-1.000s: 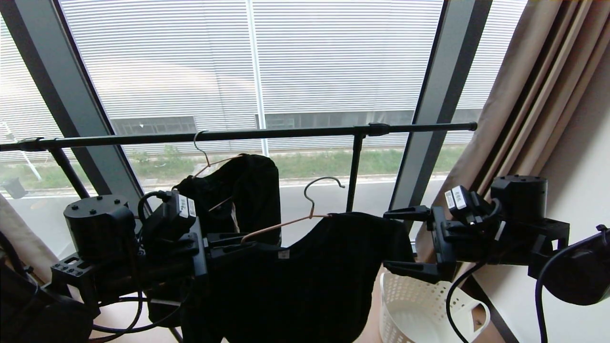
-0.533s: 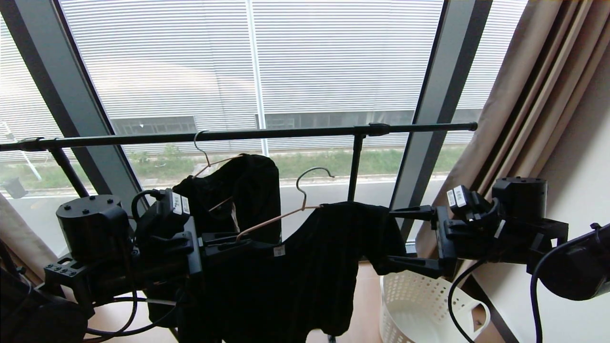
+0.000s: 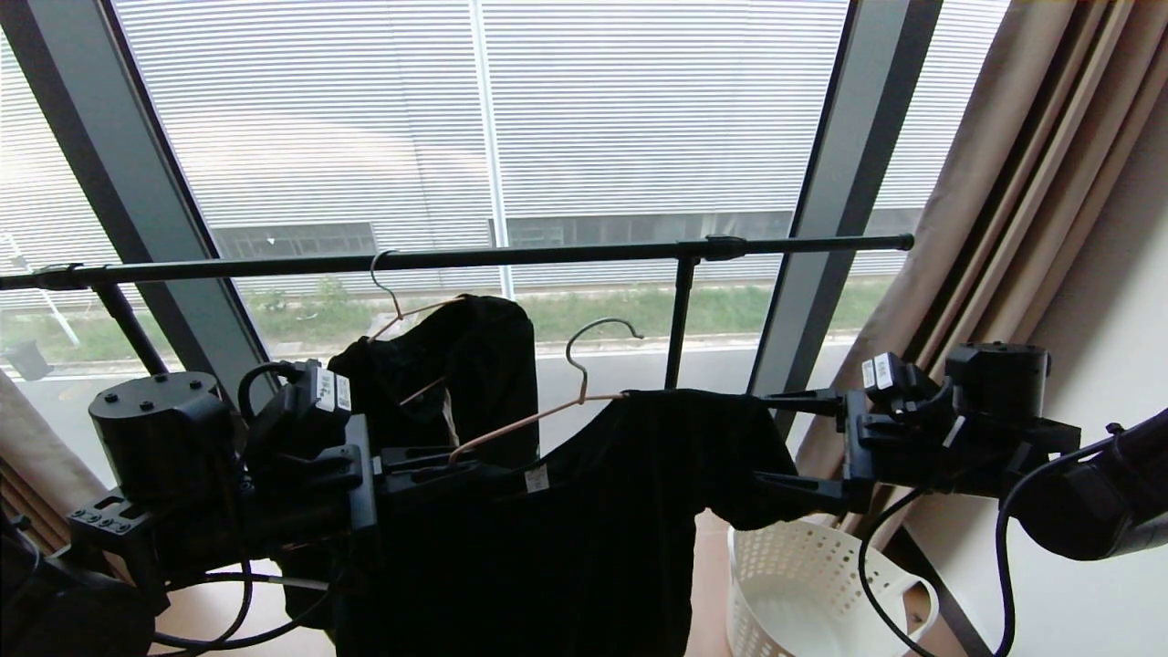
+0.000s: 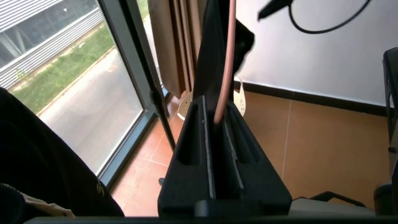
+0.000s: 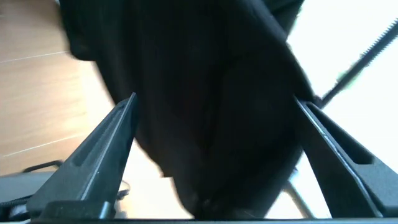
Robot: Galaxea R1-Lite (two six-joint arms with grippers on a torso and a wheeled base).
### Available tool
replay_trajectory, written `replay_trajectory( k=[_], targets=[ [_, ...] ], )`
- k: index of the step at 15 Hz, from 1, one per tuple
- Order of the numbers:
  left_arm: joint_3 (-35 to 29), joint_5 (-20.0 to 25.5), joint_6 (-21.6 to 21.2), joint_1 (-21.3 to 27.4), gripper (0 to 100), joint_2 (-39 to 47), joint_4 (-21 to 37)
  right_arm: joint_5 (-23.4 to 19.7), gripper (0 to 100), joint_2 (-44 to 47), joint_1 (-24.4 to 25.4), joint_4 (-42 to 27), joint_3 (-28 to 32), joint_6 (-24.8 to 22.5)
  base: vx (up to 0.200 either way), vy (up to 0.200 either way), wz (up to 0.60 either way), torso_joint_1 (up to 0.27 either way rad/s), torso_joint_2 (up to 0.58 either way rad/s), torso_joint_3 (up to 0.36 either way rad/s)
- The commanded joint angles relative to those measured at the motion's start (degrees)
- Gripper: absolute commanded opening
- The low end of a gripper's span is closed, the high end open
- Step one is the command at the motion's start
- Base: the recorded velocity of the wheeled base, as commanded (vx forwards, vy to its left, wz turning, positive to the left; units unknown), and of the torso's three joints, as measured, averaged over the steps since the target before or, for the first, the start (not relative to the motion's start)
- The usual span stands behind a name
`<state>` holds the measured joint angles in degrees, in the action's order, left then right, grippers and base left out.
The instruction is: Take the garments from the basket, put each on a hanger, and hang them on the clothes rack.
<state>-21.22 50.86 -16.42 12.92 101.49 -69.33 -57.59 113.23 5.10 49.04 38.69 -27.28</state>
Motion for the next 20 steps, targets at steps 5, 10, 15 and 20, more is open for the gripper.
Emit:
replay_trajectory(
  k=[5, 10, 15, 20],
  targets=[
    [0.04, 0.12, -0.01, -0.35, 0, -0.59, -0.02, -0.07, 100, 1.38, -2.11, 0.53, 0.59, 0.04, 0.000, 0.000, 0.00, 0.000, 0.00, 0.000],
    [0.48, 0.21, 0.07, -0.27, 0, -1.47, -0.02, 0.02, 100, 5.51, -2.37, 0.44, 2.18, 0.04, 0.000, 0.000, 0.00, 0.000, 0.00, 0.000],
    [1.27, 1.61, 0.07, -0.09, 0, -1.91, -0.02, 0.37, 100, 8.15, -1.93, 0.53, 3.32, 1.27, 0.000, 0.000, 0.00, 0.000, 0.00, 0.000],
    [1.27, 1.61, 0.16, -0.18, 0, -1.91, -0.02, 0.46, 0, 8.06, -1.93, 0.53, 3.32, 1.79, 0.000, 0.000, 0.00, 0.000, 0.00, 0.000]
  ],
)
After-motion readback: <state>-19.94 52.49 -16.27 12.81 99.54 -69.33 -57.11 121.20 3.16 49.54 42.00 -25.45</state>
